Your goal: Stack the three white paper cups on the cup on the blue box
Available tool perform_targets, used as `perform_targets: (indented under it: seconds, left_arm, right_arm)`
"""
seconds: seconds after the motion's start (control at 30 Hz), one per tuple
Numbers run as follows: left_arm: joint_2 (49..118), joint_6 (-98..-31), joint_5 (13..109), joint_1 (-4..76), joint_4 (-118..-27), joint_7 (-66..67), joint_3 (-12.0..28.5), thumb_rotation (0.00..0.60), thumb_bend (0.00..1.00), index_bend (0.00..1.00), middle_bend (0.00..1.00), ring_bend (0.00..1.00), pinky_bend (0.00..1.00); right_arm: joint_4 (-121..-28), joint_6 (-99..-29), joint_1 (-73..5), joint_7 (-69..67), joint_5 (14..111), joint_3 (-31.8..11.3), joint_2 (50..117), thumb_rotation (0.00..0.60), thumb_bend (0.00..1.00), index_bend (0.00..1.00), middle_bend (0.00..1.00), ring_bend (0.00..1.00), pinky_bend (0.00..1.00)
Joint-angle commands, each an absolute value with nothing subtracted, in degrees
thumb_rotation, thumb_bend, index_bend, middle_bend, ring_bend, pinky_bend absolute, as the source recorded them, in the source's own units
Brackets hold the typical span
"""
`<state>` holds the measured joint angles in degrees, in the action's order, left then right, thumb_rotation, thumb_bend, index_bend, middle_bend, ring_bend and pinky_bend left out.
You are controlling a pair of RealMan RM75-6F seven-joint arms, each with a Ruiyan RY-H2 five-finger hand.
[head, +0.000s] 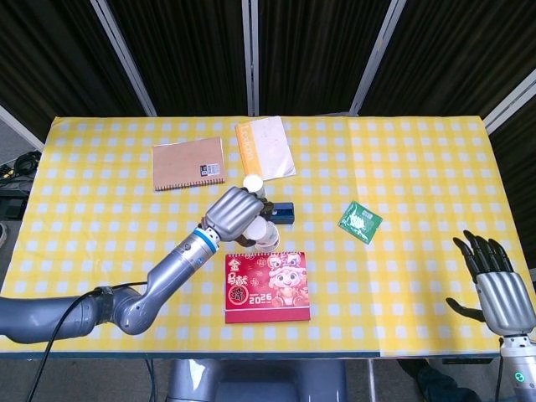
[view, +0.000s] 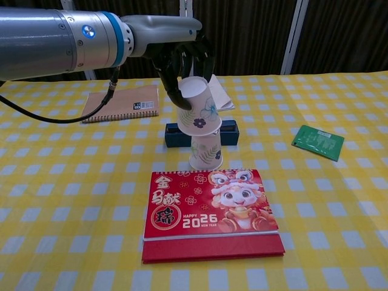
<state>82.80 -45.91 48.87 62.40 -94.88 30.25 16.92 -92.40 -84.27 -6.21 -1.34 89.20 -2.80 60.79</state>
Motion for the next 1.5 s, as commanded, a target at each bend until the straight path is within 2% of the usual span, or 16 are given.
perform_targets:
  seconds: [0.03, 0.5, 0.6, 0.67, 0.8, 0.9, 1.07, 1.3, 1.5]
  left_arm:
    - [83.07, -45.70, 45.63, 63.76, -94.25, 31.01, 16.03, 0.600, 0.19, 0.49, 0.48, 0.45, 0.42]
    - [85.60, -48.23, 42.59, 66.60, -91.62, 31.68, 14.66, 0.600, 0.19, 0.48, 0.47, 0.45, 0.42]
    - [85.99, -48.20, 42.31, 66.97, -91.14, 31.66, 14.40, 0.600, 0.19, 0.47, 0.44, 0.44, 0.41]
    - [86.16, -48.08, 41.91, 67.18, -90.98, 31.68, 14.25, 0.600, 0.19, 0.43, 0.37, 0.40, 0.39]
    - [86.25, -47.08, 40.63, 67.84, -90.71, 32.05, 13.55, 0.600, 0.17, 0.22, 0.10, 0.19, 0.29]
    - [86.16, -46.42, 39.85, 68.30, -90.69, 31.75, 13.42, 0.600, 0.16, 0.11, 0.01, 0.10, 0.20]
    - [86.07, -47.46, 40.95, 68.23, -90.79, 30.81, 13.33, 0.600, 0.16, 0.05, 0.00, 0.06, 0.14]
    - [84.34, -47.79, 41.72, 67.94, -89.85, 28.62, 14.27, 0.600, 0.16, 0.05, 0.00, 0.05, 0.14]
    - [85.00, -43.82, 36.75, 70.90, -81.34, 29.88, 14.32, 0.600, 0.16, 0.06, 0.00, 0.05, 0.14]
  right_arm:
    - [-92.40, -84.34, -6.20, -1.64, 89.07, -2.91, 60.69, 0.600, 0.00, 0.06, 0.00, 0.00, 0.00]
    - [-92.44, -84.35, -6.20, -1.83, 88.80, -3.08, 60.56, 0.600, 0.00, 0.06, 0.00, 0.00, 0.00]
    - [-92.42, -84.41, -6.18, -1.86, 88.77, -3.11, 60.53, 0.600, 0.00, 0.06, 0.00, 0.00, 0.00]
    - [-92.40, -84.41, -6.17, -1.91, 88.76, -3.11, 60.52, 0.600, 0.00, 0.06, 0.00, 0.00, 0.00]
    - [-92.25, -84.25, -6.21, -2.08, 88.64, -3.13, 60.49, 0.600, 0.00, 0.06, 0.00, 0.00, 0.00]
    - [-92.12, -84.14, -6.25, -2.19, 88.54, -3.16, 60.51, 0.600, 0.00, 0.06, 0.00, 0.00, 0.00]
    - [-91.99, -83.91, -6.36, -2.26, 88.46, -3.17, 60.57, 0.600, 0.00, 0.06, 0.00, 0.00, 0.00]
    - [-92.04, -83.71, -6.39, -1.89, 88.41, -3.06, 60.72, 0.600, 0.00, 0.06, 0.00, 0.00, 0.00]
    - [-91.60, -82.07, -6.90, -0.37, 86.74, -3.36, 61.47, 0.600, 0.00, 0.06, 0.00, 0.00, 0.00]
